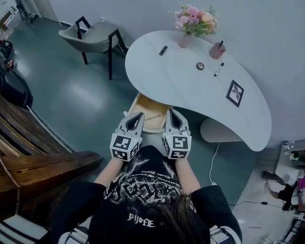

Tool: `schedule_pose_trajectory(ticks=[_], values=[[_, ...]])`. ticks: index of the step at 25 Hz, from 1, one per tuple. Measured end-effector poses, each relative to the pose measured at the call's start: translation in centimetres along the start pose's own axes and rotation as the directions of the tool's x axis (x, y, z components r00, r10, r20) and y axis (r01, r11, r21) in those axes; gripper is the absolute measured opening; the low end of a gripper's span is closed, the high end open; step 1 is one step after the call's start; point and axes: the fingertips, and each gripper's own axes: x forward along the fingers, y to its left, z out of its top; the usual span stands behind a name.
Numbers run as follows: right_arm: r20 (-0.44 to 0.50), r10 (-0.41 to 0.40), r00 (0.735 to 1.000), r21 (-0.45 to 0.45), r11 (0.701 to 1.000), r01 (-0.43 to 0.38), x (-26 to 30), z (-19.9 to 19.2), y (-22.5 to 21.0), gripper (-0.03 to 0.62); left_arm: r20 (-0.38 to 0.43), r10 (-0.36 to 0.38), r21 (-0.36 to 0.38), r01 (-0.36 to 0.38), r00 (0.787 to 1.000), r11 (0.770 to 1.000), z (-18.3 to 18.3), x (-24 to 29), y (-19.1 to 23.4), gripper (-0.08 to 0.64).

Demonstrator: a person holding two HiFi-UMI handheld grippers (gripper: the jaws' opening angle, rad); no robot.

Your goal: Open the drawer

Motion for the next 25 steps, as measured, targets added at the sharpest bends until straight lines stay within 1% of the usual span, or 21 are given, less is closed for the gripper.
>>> schedule_pose_trajectory(ticks=[4,9,25], values=[[-0.004,-0.006,1.0,0.001,1.0,0.006,0.19,-0.11,-0.06,0.025,0.001,-0.002,0.013,0.002,1.0,1.0,0.05,0.1,0.12,0.025],[-0.01,-0.008,1.0,0.009,1.0,0.008,0.11,-0.42,-0.19,0.025,-0.002,0.009,0.013,-0.009,1.0,1.0,-0.05,0.13,0.24,0.025],[-0.014,0.001,1.0,-0.01,1.0,-0.001,0.02,-0.95,-0.49,0.025,-0.014,0.026,0.024,-0.026,1.0,0.999,-0.81,0.34,0.33,0.025]])
